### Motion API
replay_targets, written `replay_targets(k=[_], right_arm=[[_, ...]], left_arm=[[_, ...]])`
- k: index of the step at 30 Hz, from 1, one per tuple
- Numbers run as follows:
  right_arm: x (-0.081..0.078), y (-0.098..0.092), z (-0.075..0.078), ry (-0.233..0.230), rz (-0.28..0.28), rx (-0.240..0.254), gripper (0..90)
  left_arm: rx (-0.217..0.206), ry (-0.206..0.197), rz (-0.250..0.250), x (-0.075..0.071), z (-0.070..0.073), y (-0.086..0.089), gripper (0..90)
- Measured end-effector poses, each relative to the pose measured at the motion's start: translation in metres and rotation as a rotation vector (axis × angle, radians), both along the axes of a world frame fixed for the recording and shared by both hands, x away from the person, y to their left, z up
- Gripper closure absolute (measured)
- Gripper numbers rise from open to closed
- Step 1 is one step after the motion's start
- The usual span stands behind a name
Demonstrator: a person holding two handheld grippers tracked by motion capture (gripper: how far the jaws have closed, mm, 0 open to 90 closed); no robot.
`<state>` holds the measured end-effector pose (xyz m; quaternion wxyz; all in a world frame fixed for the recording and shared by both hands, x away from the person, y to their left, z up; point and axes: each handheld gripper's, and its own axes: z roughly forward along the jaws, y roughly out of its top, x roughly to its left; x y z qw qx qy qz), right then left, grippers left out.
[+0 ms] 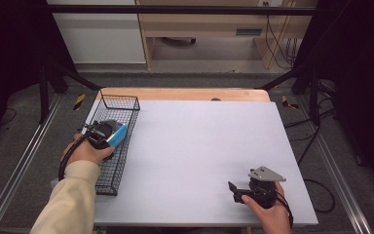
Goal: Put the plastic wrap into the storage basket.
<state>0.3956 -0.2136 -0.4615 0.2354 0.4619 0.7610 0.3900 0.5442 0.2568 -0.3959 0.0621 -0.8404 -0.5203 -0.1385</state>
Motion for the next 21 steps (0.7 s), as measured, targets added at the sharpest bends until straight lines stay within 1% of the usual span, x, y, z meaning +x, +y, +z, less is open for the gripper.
replay_targets(k=[10, 11, 13, 14, 17, 21], right_arm=[[0.0002, -0.0002, -0.0004, -0.006, 0.006, -0.006, 9.5], [-0.0002, 0.0003, 0.0000, 0.002, 0.000, 0.000, 9.5], [0.0000, -0.0001, -0.0005, -0.001, 0.000, -0.004, 9.5], [-0.0005, 0.0006, -0.0002, 0.010, -0.004, 0.002, 9.5], [-0.0008, 0.0011, 0.0001, 0.017, -0.006, 0.008, 9.4], [-0.0012, 0.0016, 0.0002, 0.019, -0.005, 0.015, 9.4]], left_arm=[[0.004, -0.009, -0.005, -0.0004, -0.0009, -0.0009, 31.5], [0.004, -0.010, -0.005, -0.0005, -0.0009, -0.0008, 31.5], [0.004, -0.007, -0.006, -0.0005, -0.0007, -0.0009, 31.5], [0.004, -0.010, -0.006, -0.0004, -0.0009, -0.0009, 31.5], [0.005, -0.013, -0.008, -0.0005, -0.0012, -0.0011, 31.4], [0.005, -0.015, -0.010, -0.0007, -0.0013, -0.0012, 31.3]])
